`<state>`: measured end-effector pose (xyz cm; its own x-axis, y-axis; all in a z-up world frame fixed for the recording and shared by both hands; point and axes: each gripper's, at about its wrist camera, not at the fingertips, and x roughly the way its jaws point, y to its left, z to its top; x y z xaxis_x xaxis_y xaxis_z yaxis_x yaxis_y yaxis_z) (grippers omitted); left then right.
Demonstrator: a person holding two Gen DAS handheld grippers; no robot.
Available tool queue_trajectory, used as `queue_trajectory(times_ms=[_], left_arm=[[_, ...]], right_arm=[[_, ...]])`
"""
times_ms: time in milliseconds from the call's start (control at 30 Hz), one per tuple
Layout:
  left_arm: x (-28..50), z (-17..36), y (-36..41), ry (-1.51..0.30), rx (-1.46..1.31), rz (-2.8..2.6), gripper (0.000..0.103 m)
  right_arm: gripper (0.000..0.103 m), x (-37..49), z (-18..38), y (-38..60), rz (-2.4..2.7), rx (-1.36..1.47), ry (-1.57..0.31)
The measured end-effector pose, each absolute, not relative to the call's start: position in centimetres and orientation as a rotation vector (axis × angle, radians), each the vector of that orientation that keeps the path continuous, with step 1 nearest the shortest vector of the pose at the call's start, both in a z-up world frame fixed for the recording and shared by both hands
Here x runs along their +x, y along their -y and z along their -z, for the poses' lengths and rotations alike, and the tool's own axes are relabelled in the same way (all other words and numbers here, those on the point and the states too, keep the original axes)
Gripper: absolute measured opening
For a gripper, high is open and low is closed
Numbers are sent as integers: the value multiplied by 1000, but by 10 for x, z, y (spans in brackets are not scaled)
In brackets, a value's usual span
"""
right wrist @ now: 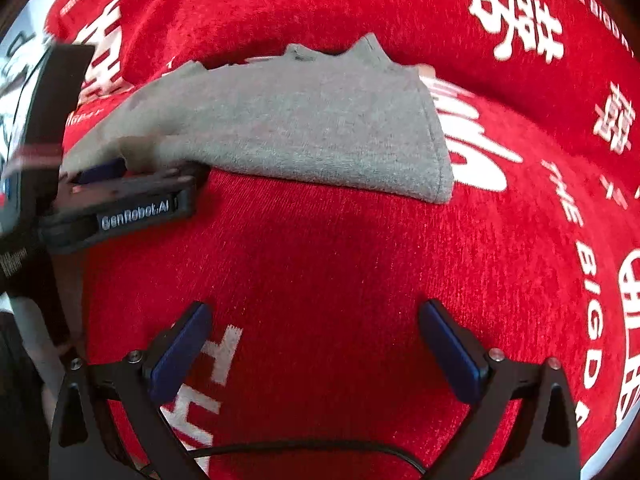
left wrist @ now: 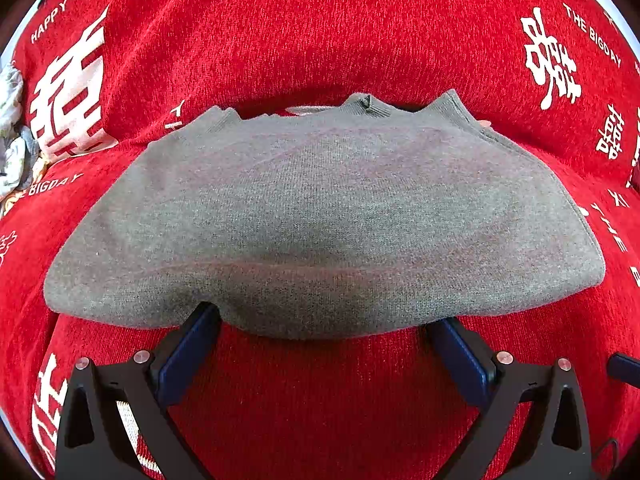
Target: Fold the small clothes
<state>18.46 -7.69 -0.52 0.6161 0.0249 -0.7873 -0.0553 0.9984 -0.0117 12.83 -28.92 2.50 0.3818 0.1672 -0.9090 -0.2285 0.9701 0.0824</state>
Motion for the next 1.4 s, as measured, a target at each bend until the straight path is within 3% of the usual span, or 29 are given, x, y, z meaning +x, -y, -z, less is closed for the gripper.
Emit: queue_trajectory(times_ms=[367, 667, 767, 800, 900, 1167, 1400], left_arm=[[185, 5, 77, -906, -36, -46, 103], [185, 5, 77, -906, -36, -46, 103], [185, 5, 77, -906, -36, -46, 103], [185, 5, 77, -906, -36, -46, 103], [185, 5, 77, -906, -36, -45, 103], [184, 5, 78, -906, -36, -45, 103], [185, 5, 77, -906, -35, -45, 103]], right_arm=[[103, 133, -44, 318, -253, 296, -1320], [102, 111, -103, 308, -417, 277, -1129], [99, 107, -115, 290, -355, 100, -1002], [94, 109, -115, 282, -330, 25, -984], [92, 111, -113, 272, -281, -102, -927], [92, 132, -97, 302, -477, 431, -911], [92, 175, -75, 300, -253, 153, -1009]])
